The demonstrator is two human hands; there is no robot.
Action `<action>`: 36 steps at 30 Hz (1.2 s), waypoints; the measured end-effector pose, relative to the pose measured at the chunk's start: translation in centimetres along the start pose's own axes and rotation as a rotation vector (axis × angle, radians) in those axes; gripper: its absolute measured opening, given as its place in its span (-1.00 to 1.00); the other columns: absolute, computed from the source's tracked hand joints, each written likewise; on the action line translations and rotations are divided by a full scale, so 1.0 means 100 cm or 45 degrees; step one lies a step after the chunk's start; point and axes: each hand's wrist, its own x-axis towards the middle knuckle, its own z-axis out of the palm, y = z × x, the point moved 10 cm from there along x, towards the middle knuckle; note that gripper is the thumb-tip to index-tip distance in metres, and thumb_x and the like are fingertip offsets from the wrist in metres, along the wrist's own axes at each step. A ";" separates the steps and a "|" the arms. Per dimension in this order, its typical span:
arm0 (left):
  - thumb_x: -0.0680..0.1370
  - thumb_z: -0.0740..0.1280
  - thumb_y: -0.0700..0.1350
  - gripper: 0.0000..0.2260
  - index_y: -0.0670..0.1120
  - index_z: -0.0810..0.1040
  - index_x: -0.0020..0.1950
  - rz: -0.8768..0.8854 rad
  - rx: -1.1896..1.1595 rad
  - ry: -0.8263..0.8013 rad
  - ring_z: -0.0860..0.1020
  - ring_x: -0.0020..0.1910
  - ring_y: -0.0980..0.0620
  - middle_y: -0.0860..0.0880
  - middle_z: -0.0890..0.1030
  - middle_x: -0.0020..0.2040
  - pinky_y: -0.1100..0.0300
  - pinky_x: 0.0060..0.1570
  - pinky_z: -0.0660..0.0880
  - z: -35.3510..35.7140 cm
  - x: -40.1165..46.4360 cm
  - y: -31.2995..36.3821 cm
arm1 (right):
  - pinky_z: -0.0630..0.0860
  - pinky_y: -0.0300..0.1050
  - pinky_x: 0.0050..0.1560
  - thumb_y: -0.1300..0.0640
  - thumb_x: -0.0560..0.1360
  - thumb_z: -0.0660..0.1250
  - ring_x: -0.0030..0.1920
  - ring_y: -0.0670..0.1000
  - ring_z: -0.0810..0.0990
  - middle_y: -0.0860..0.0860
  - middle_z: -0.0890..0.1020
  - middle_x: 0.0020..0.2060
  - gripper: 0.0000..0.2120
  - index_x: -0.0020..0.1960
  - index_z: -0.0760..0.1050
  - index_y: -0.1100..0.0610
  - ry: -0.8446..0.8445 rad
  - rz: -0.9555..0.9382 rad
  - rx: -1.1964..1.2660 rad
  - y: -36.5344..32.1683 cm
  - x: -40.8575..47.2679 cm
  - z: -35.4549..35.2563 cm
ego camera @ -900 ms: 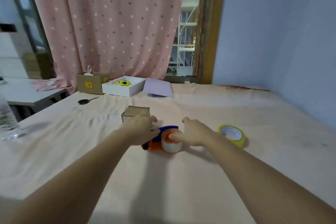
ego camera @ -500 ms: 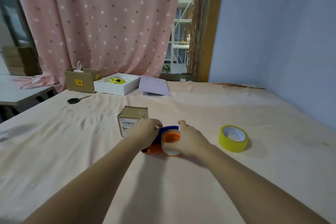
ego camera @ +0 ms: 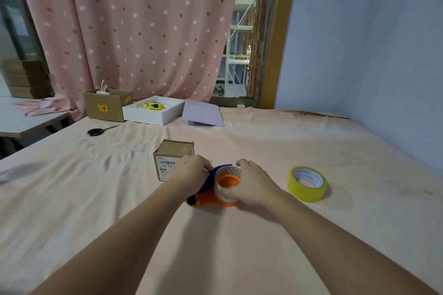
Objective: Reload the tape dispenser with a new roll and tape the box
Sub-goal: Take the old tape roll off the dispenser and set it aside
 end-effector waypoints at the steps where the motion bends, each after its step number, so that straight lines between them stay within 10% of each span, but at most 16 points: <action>1: 0.56 0.31 -0.11 -0.71 0.19 0.70 0.14 -0.003 -0.005 0.001 0.66 -0.07 -0.05 0.01 0.72 0.04 0.10 -0.19 0.61 0.000 0.000 0.000 | 0.46 -0.04 0.17 -0.44 0.09 0.24 0.29 0.11 0.48 0.03 0.49 0.29 0.02 0.41 0.32 0.11 0.007 -0.007 0.009 -0.002 0.000 -0.003; 23: 0.60 0.32 -0.12 -0.77 0.12 0.67 0.17 0.008 -0.028 -0.001 0.64 -0.09 0.06 0.07 0.73 0.02 0.17 -0.16 0.61 0.002 0.003 -0.003 | 0.46 -0.03 0.10 -0.26 0.19 0.46 0.23 0.20 0.54 0.19 0.50 0.29 -0.09 0.43 0.36 0.13 0.442 0.500 0.001 0.210 -0.033 -0.176; 36: 0.58 0.38 -0.06 -0.87 0.05 0.60 0.13 0.006 -0.184 -0.020 0.61 -0.13 0.11 0.11 0.70 -0.07 0.20 -0.22 0.49 0.003 -0.004 0.011 | 0.44 -0.02 0.06 -0.17 0.22 0.44 0.28 0.24 0.52 0.26 0.50 0.32 -0.01 0.52 0.18 0.19 0.363 0.811 0.106 0.302 -0.090 -0.140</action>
